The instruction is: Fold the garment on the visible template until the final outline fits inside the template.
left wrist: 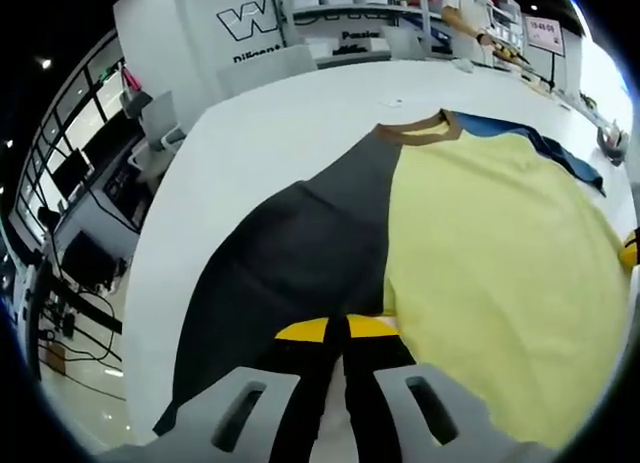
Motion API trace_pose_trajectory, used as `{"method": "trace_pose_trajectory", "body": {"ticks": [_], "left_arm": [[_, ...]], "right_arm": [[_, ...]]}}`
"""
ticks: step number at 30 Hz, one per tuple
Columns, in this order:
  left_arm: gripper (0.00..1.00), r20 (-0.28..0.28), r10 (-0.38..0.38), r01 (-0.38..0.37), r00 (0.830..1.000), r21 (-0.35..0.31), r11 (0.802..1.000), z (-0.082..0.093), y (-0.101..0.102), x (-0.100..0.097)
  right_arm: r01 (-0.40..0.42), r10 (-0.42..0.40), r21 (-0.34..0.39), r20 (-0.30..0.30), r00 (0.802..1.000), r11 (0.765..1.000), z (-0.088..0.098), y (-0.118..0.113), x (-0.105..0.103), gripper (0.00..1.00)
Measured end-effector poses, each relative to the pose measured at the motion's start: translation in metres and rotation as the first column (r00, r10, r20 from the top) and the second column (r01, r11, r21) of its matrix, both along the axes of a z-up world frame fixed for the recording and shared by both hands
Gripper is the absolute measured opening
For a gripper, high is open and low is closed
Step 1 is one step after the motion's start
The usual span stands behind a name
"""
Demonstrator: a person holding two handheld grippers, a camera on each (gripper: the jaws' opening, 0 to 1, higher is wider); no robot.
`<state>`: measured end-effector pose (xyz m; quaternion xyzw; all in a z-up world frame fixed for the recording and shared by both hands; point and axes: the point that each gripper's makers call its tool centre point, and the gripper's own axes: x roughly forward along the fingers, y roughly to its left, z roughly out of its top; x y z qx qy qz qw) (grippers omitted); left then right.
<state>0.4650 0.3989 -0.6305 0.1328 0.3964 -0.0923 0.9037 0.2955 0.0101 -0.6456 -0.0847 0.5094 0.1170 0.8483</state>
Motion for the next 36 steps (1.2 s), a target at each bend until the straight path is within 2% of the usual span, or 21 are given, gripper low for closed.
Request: {"method": "trace_pose_trajectory", "body": {"ticks": [11,20,22,25,36], "left_arm": [[0.08,-0.002,0.02,-0.02,1.0,0.005,1.0,0.001,0.013,-0.004],[0.08,-0.008,0.003,-0.003,1.0,0.077,0.997,0.0,0.023,-0.01],[0.08,-0.012,0.001,0.0,1.0,0.09,0.996,0.0,0.025,-0.01],[0.08,-0.012,0.014,-0.014,1.0,0.062,0.998,0.0,0.027,-0.009],[0.08,-0.018,0.052,-0.051,0.998,0.065,0.997,0.0,0.031,-0.008]], "right_arm": [[-0.024,0.025,0.013,-0.048,0.999,1.0,-0.002,0.015,-0.017,0.0],[-0.036,0.037,0.018,-0.059,0.998,0.999,-0.002,0.02,-0.021,0.0],[-0.017,0.02,0.047,-0.073,0.997,0.999,-0.002,0.022,-0.024,0.0],[-0.017,0.022,0.056,-0.077,0.997,0.998,-0.002,0.024,-0.026,0.0],[-0.062,0.065,0.034,-0.088,0.994,0.997,-0.002,0.029,-0.029,0.0]]}}
